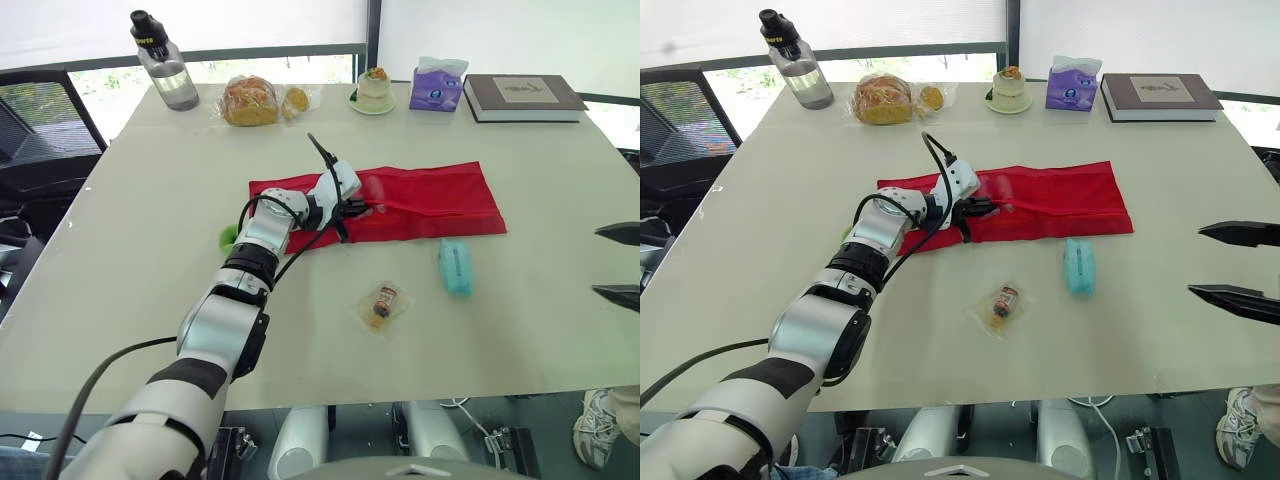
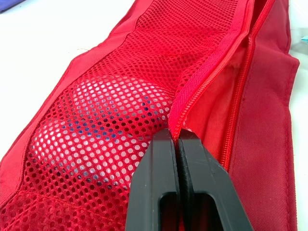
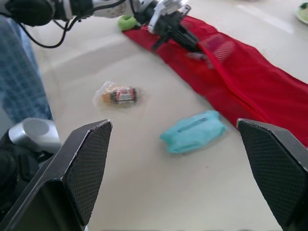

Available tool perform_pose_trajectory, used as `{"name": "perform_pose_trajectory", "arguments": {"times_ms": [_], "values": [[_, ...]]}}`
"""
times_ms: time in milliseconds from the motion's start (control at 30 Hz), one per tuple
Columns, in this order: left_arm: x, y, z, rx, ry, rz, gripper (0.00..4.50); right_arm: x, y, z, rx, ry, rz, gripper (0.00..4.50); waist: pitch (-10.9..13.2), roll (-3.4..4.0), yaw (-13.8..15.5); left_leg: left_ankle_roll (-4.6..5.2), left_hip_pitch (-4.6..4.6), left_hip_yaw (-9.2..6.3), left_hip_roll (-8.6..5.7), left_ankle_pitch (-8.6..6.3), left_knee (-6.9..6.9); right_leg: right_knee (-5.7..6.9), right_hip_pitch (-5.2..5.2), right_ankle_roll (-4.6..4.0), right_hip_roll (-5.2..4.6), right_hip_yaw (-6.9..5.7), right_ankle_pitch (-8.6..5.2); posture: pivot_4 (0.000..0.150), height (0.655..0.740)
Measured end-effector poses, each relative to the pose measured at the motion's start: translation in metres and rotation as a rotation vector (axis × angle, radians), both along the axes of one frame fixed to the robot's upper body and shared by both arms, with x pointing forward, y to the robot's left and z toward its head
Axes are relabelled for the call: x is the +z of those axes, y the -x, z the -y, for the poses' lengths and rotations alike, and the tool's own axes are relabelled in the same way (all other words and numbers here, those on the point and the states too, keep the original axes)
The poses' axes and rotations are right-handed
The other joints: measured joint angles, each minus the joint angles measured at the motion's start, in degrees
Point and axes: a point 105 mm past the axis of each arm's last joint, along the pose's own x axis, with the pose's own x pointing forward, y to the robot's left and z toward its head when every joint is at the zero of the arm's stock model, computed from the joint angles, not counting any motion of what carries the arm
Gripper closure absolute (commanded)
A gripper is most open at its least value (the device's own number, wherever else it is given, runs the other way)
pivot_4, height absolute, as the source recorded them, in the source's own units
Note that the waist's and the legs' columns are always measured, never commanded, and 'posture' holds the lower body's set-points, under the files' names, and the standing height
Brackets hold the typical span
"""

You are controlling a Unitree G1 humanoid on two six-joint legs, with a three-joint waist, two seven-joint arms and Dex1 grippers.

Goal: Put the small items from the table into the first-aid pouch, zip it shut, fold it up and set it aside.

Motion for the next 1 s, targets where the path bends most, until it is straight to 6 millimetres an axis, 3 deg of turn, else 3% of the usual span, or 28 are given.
{"name": "perform_pose_trajectory", "arguments": {"times_ms": [200, 300, 367, 400, 667, 800, 1000], "values": [[-0.001, 0.0, -0.001, 0.005, -0.002, -0.004, 4.5, -0.023, -0.021, -0.033, 0.146, 0.057, 0.033, 0.08, 0.0, -0.01, -0.2, -0.01, 0.03, -0.01, 0.01, 0.01, 0.01, 0.03, 0.01, -0.02, 0.01, -0.01, 0.01, 0.15, 0.74], [-0.002, 0.0, 0.004, -0.003, 0.003, -0.006, 4.5, -0.044, -0.04, -0.067, 0.25, 0.134, 0.067, 0.08, 0.0, 0.0, -0.2, -0.01, 0.01, -0.06, 0.01, 0.01, 0.04, 0.03, 0.0, 0.0, 0.02, -0.05, 0.0, 0.15, 0.74], [-0.002, 0.001, 0.005, -0.005, 0.004, -0.007, 4.5, -0.054, -0.046, -0.077, 0.281, 0.167, 0.076, 0.08, 0.0, -0.01, 0.0, -0.02, 0.0, -0.08, 0.0, 0.01, 0.04, 0.02, 0.0, 0.0, 0.02, -0.07, 0.0, 0.15, 0.74], [-0.002, 0.0, 0.003, 0.0, 0.003, -0.007, 4.5, -0.064, -0.054, -0.095, 0.343, 0.199, 0.106, 0.08, 0.0, -0.01, -0.1, -0.02, -0.03, -0.07, 0.0, 0.01, 0.04, 0.01, -0.02, -0.08, 0.01, -0.07, 0.05, 0.15, 0.74], [0.001, 0.0, 0.001, 0.01, 0.001, 0.004, 4.5, -0.094, -0.067, -0.156, 0.568, 0.343, 0.185, 0.08, 0.0, 0.0, -0.1, -0.02, -0.03, -0.11, -0.02, 0.01, 0.04, 0.02, -0.02, -0.25, 0.0, -0.11, 0.15, 0.15, 0.74], [0.001, -0.001, 0.002, 0.015, 0.003, 0.005, 4.5, -0.124, -0.071, -0.173, 0.663, 0.428, 0.171, 0.08, 0.0, 0.0, -0.1, -0.02, -0.02, -0.14, -0.01, 0.02, 0.05, 0.06, -0.02, -0.26, 0.02, -0.14, 0.15, 0.15, 0.74], [0.002, -0.001, 0.002, 0.017, 0.002, 0.004, 4.5, -0.134, -0.079, -0.183, 0.723, 0.497, 0.227, 0.08, 0.0, 0.0, -0.1, -0.03, -0.02, -0.15, -0.01, 0.02, 0.06, 0.07, -0.01, -0.27, 0.02, -0.15, 0.16, 0.15, 0.74]]}}
